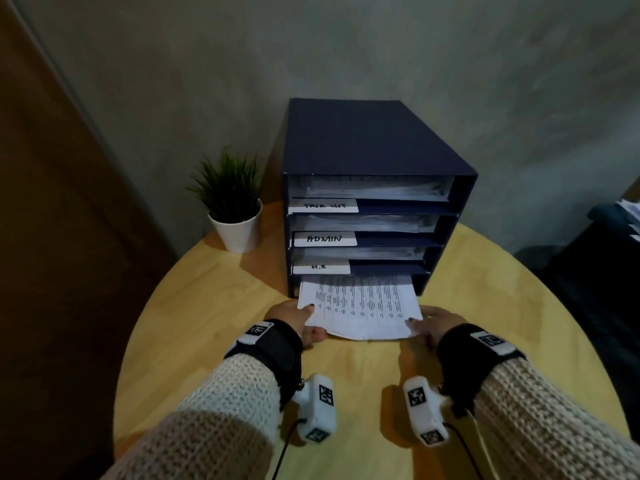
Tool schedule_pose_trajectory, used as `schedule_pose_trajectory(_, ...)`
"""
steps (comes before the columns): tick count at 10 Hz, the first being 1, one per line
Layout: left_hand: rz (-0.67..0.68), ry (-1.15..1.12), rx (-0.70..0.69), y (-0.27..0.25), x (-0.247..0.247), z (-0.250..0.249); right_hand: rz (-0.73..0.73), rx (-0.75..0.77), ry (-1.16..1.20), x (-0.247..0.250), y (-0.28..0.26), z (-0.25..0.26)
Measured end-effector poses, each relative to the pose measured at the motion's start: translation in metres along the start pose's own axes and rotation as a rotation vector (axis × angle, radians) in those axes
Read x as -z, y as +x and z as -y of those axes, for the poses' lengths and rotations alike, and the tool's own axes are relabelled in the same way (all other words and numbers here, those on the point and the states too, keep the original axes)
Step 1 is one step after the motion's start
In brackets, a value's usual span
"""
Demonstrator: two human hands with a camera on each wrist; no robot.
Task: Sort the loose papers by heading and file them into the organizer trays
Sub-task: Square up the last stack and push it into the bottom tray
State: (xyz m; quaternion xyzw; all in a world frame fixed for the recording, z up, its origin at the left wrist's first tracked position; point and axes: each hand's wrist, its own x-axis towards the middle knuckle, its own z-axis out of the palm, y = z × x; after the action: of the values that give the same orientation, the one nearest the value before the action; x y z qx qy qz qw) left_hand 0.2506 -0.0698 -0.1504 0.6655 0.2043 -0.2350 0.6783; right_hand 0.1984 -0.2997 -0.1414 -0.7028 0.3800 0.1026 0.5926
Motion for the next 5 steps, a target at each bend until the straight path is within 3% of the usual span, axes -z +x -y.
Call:
schedule_pose_trajectory(1,0.007,-0.074,-0.059,0.025,-0.006,-0.002,0.025,0.022,0.443,-0.002,0.009,-0.001)
schedule_pose_trajectory(2,-0.026,0.123,-0.129,0.036,-0.013,-0.005,0.038,0.087,0.697,-0.019,0.008,-0.005)
schedule_pose_trajectory(3,-0.051,0.346,-0.218,0.048,-0.02,0.0,0.083,0.075,0.686,-0.025,0.003,-0.003)
schedule_pose_trajectory(4,-0.094,0.445,-0.293,0.046,-0.023,0.001,0.074,0.078,0.489,-0.026,-0.007,0.004)
schedule_pose_trajectory(5,0.01,0.599,-0.278,0.037,-0.027,-0.002,0.127,0.065,0.323,-0.03,-0.008,0.008)
